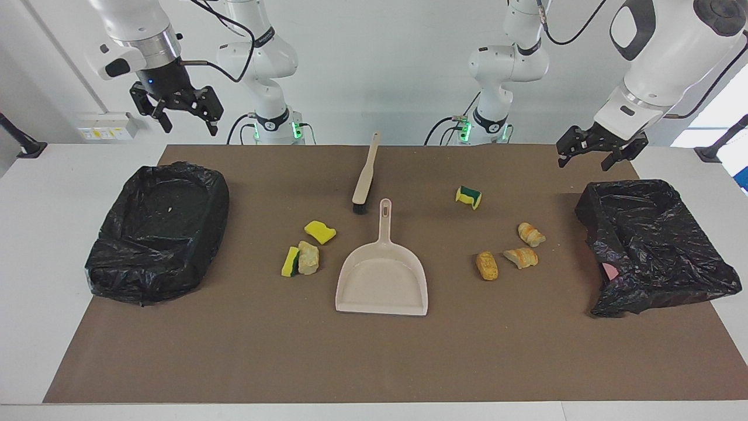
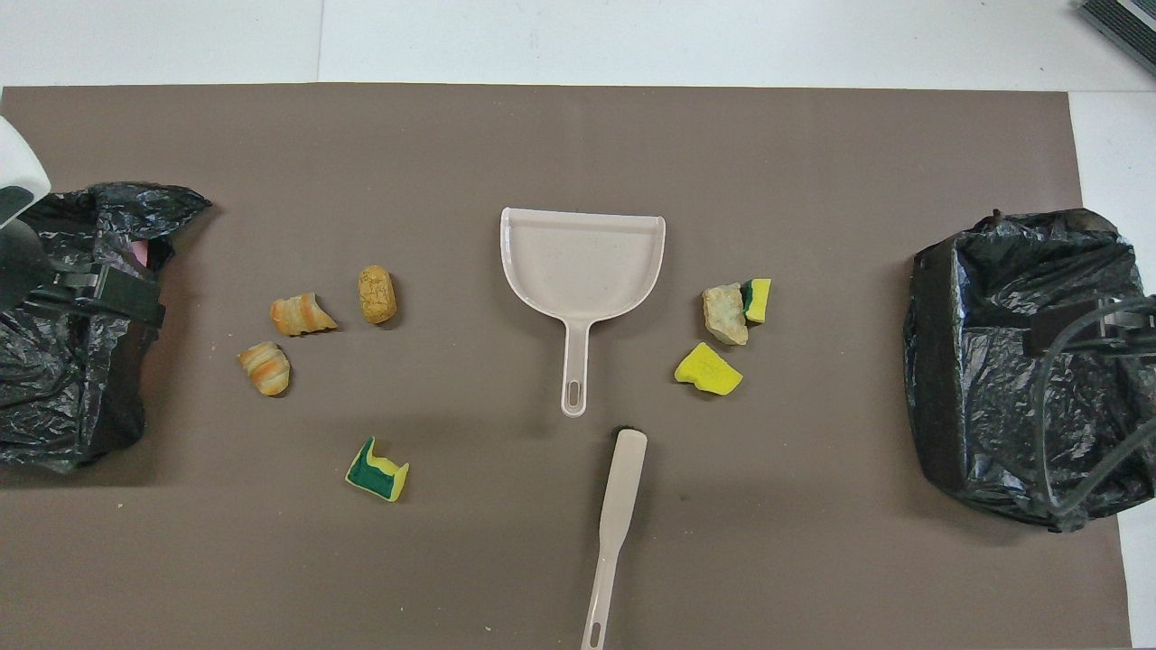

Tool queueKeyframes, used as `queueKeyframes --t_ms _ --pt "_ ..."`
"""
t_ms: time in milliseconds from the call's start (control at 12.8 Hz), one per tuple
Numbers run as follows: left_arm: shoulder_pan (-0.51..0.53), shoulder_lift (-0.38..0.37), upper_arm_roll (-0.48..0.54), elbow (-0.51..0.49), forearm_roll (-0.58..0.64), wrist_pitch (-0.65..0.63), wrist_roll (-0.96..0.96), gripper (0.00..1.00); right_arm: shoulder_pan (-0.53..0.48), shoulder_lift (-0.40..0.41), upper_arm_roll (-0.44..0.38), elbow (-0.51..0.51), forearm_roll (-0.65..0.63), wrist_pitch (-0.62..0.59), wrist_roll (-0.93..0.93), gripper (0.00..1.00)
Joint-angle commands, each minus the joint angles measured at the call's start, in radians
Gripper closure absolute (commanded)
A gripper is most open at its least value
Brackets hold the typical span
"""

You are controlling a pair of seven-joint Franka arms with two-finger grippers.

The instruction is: Sweep and dump trash in bin

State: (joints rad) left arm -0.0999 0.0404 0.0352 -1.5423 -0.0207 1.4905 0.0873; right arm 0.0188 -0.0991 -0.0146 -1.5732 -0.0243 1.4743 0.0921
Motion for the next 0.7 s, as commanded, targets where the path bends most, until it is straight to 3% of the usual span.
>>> queueKeyframes --t_ms 0,623 --pt "0.002 -0.016 -0.001 -0.007 0.008 -0.013 0.0 0.0 -0.011 -0.025 0.007 -0.011 0.017 0.02 -0.028 0.0" --pt "0.0 -0.02 -0.001 -0.015 0.002 -0.024 0.009 0.0 -0.011 -0.037 0.004 -0.045 0.017 0.031 -0.049 0.0"
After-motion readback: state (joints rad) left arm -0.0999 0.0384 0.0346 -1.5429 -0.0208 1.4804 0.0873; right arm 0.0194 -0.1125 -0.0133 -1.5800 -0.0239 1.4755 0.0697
